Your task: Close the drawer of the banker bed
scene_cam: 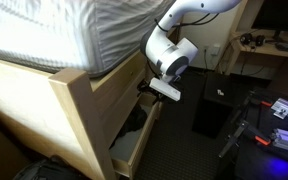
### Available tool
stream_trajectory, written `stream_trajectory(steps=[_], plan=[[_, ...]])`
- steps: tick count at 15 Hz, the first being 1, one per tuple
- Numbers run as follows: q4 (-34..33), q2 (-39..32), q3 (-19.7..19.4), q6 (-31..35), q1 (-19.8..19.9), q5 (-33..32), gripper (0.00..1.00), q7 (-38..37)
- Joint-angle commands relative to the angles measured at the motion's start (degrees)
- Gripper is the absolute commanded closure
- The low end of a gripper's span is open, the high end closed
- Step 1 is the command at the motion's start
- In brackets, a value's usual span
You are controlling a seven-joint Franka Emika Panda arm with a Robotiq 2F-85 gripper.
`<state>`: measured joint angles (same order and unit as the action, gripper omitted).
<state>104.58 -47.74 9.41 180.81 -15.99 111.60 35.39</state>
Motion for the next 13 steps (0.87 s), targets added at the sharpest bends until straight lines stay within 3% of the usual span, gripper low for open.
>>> stream_trajectory(steps=[1,5,7,9,10,13], plan=[[14.09,7.1,10.27,8.7,8.67,-9.56,0.0,-8.07],[23.25,13.67,21.71,12.78,19.49,-6.27,0.0,-4.87],[23.4,20.87,22.14,7.63,19.79,-5.62,0.0,-6.35],[22.97,26.11,24.29,6.99,21.23,-3.3,0.0,-8.56],[19.99,18.73,22.23,9.96,19.27,-5.82,0.0,-7.44],[20.27,21.45,22.59,9.89,19.12,-5.47,0.0,-7.67]])
